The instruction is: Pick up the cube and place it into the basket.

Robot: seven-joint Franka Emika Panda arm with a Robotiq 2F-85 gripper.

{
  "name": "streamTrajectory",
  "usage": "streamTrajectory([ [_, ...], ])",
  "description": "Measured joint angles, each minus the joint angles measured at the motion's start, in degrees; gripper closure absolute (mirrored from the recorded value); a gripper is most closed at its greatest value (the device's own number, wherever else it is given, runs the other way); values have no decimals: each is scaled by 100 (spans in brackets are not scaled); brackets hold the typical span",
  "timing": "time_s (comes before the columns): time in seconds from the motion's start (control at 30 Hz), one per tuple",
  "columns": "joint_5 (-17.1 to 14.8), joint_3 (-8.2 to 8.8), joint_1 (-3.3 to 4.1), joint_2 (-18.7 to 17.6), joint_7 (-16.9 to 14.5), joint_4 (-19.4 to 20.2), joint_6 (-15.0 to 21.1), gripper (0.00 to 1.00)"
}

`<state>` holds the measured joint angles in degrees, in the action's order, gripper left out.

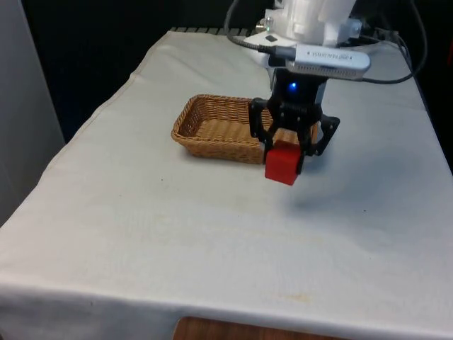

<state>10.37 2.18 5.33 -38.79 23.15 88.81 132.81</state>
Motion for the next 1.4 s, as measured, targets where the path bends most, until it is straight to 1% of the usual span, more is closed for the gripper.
streamTrajectory([
  [0.1, 17, 0, 0, 97, 0, 86, -11, 97],
  [0.17, 46, 0, 0, 258, 0, 229, -11, 97],
  [0.2, 46, 0, 0, 258, 0, 229, -11, 97],
  [0.37, 143, -6, 6, 619, 17, 602, -11, 97],
  [0.43, 155, -11, 6, 682, 17, 665, -11, 97],
  [0.47, 189, -6, 6, 796, 17, 791, -11, 97],
  [0.63, 275, -6, 0, 1077, 17, 1106, 6, 97],
  [0.67, 275, -6, 0, 1077, 17, 1106, 6, 97],
  [0.9, 418, 0, -23, 1484, 17, 1570, 29, 97],
  [0.93, 418, 0, -23, 1484, 17, 1570, 29, 97],
  [0.97, 453, 0, -34, 1593, 17, 1702, 46, 97],
  [1.07, 498, 0, -46, 1730, 17, 1885, 109, 97],
  [1.1, 498, 0, -46, 1730, 17, 1885, 109, 97],
  [1.17, 561, 0, -69, 1862, 11, 2045, 132, 97],
  [1.23, 561, 0, -69, 1862, 11, 2045, 132, 97],
  [1.27, 584, 6, -80, 1954, 0, 2154, 143, 97],
  [1.4, 602, 23, -97, 2126, -34, 2389, 206, 97],
])
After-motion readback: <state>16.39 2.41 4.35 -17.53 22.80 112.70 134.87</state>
